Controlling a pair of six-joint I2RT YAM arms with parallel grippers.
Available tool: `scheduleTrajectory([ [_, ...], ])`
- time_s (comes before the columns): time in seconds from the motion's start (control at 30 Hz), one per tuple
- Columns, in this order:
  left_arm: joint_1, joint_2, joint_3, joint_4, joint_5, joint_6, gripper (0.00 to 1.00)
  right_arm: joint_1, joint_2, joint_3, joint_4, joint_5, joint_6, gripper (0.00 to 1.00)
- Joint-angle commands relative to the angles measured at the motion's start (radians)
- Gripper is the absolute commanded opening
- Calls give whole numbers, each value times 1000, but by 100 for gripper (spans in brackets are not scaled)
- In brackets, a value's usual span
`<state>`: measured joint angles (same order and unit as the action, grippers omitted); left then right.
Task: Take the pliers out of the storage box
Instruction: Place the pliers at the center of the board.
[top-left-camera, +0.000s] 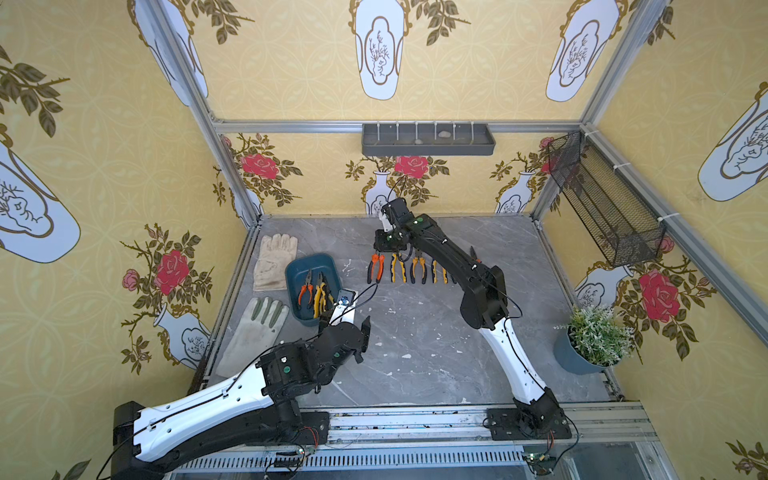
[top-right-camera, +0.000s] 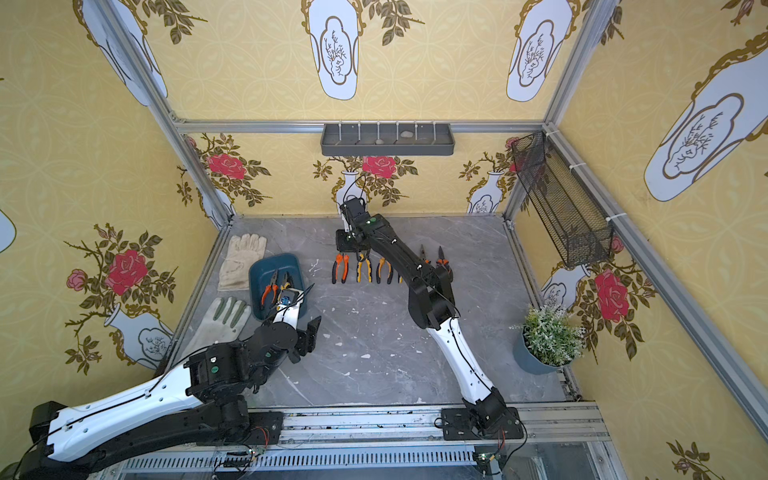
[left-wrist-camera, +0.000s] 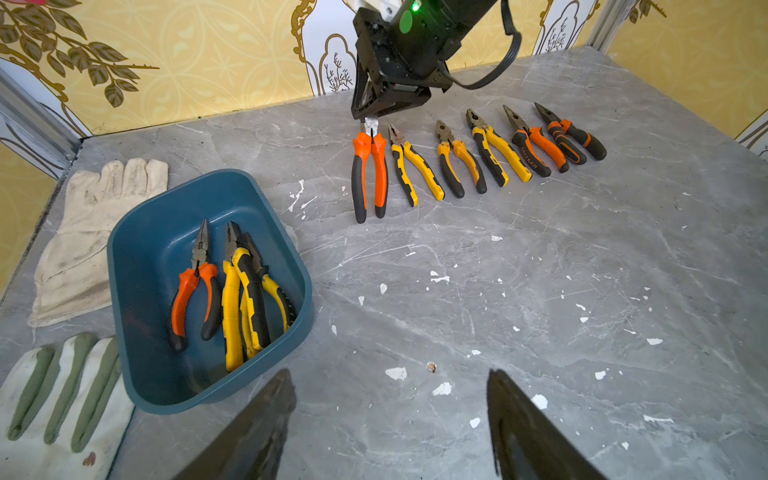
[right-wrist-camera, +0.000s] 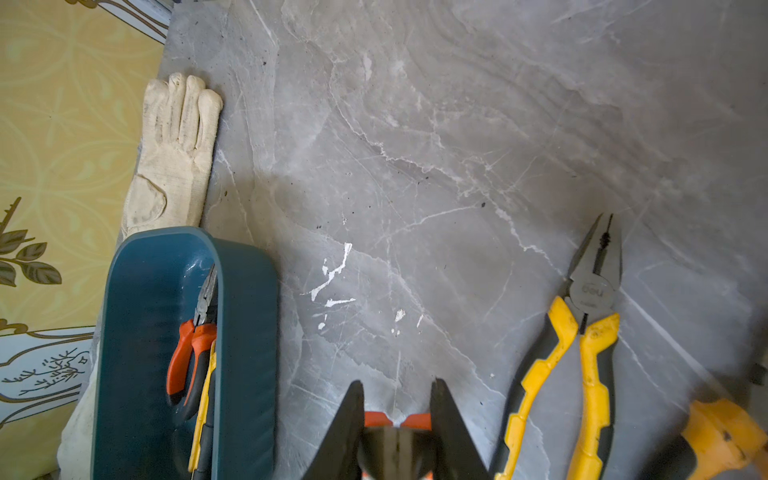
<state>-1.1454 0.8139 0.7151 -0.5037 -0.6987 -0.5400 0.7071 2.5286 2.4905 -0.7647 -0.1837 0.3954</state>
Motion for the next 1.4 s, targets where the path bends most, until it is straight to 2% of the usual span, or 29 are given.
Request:
scheduleTrajectory([
  [0.0,1,17,7,27,12,15,74,-1,14,-8,38,14,-24,1],
  [0.13,1,25,-1,43,17,2,74,-6,29,-10,54,-3,-35,2],
  [0.3,1,25,-8,41,13,-3,74,-5,-35,-73,69,-52,-26,0],
  [0.37,1,25,-5,34,8,-3,74,-3,-102,-127,77,-51,-21,0],
  [0.53,3,-6,-3,33,4,4,74,-6,-390,-350,111,-2,-37,0],
  [0.77,4,-32,-14,53,7,16,74,-25,-700,-523,-78,65,-84,0],
  [0.87,4,-24,-13,70,18,24,74,-37,-796,-636,-198,136,-107,0],
  [0.97,4,-10,-8,86,32,28,74,-91,-879,-808,-253,175,-141,0],
  [1.13,6,33,1,114,64,32,74,-280,-977,-1090,-239,162,-174,0],
  [1.27,7,90,22,133,90,37,74,-352,-967,-1214,-147,126,-131,0],
  [1.37,7,134,47,133,112,43,74,-345,-903,-1196,-149,73,-114,0],
])
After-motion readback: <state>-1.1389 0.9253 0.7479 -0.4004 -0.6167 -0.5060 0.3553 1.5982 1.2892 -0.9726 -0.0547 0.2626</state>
